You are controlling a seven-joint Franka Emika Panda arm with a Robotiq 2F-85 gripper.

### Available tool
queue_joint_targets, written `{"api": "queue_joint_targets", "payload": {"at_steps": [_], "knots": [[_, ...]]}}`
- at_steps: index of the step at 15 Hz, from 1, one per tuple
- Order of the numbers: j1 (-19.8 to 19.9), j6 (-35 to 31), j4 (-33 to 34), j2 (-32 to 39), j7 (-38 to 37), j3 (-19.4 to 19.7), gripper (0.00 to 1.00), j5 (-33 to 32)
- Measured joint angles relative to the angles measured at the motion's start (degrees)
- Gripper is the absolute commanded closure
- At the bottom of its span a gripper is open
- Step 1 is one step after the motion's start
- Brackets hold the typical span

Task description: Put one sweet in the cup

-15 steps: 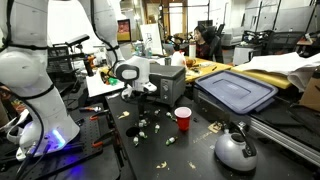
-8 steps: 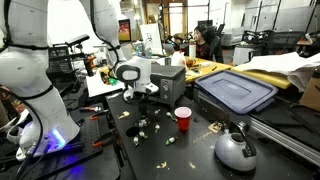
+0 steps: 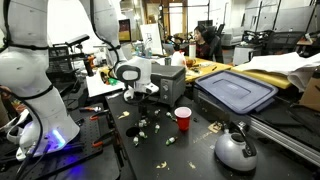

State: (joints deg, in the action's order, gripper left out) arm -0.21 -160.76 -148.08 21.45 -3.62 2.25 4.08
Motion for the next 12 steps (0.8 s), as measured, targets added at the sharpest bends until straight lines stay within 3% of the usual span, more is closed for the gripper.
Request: {"api": "queue_joint_targets", "payload": {"at_steps": [3, 5, 6, 8, 12], "knots": [[0.3, 0.2, 0.1, -0.5, 0.2, -0.7, 0.0, 0.0], [0.6, 0.2, 0.2, -0.5, 1.2, -1.4, 0.0, 0.0], [0.6, 0.2, 0.3, -0.5, 1.5, -1.7, 0.24, 0.0], [0.6, 0.2, 0.6, -0.5, 2.3, -2.2, 0.29, 0.0], [0.7, 0.2, 1.1, -0.5, 2.5, -3.0, 0.61, 0.0]]}}
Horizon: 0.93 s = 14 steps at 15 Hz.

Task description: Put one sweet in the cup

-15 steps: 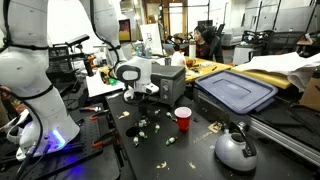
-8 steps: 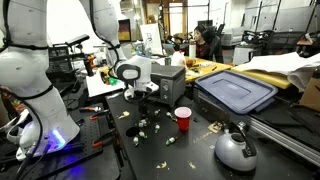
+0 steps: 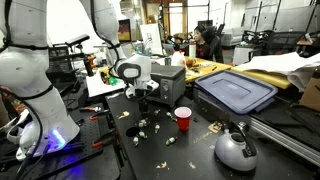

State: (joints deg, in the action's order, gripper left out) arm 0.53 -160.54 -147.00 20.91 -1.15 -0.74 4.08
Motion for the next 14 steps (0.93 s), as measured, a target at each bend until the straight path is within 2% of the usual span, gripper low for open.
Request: {"api": "queue_joint_targets", "payload": {"at_steps": [5, 7, 8, 14], "knots": [[0.6, 0.0, 0.4, -0.2, 0.4, 0.0, 0.98, 0.0], [0.7, -0.1, 0.5, -0.2, 1.0, 0.2, 1.0, 0.0], [0.7, -0.1, 0.5, -0.2, 1.0, 0.2, 0.97, 0.0], [0.7, -0.3, 0.5, -0.3, 1.0, 0.2, 0.97, 0.0]]}}
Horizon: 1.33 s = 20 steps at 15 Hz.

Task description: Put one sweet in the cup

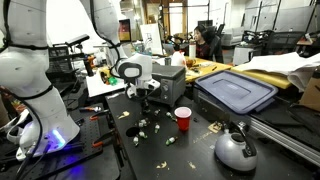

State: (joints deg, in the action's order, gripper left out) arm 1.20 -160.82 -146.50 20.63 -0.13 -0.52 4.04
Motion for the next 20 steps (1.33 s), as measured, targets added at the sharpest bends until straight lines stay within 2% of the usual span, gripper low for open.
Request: {"api": "queue_joint_targets", "payload": {"at_steps": [4, 10, 20], "knots": [[0.0, 0.0, -0.5, -1.0, 0.0, 0.6, 0.97, -0.3], [-0.6, 0.3, -1.8, -4.4, -0.8, 3.8, 0.97, -4.7], [-1.3, 0.5, -1.5, -9.5, -7.4, 8.4, 0.97, -10.7]]}}
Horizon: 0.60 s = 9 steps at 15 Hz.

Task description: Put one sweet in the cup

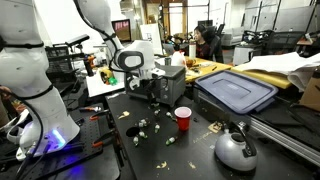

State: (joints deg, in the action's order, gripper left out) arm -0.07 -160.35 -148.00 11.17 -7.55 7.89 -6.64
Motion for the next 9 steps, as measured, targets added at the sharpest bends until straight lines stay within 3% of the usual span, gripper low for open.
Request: {"api": "queue_joint_targets", "payload": {"at_steps": [9], "knots": [[2.2, 0.9, 5.4, -3.0, -3.8, 2.9, 0.97, 0.0]]}}
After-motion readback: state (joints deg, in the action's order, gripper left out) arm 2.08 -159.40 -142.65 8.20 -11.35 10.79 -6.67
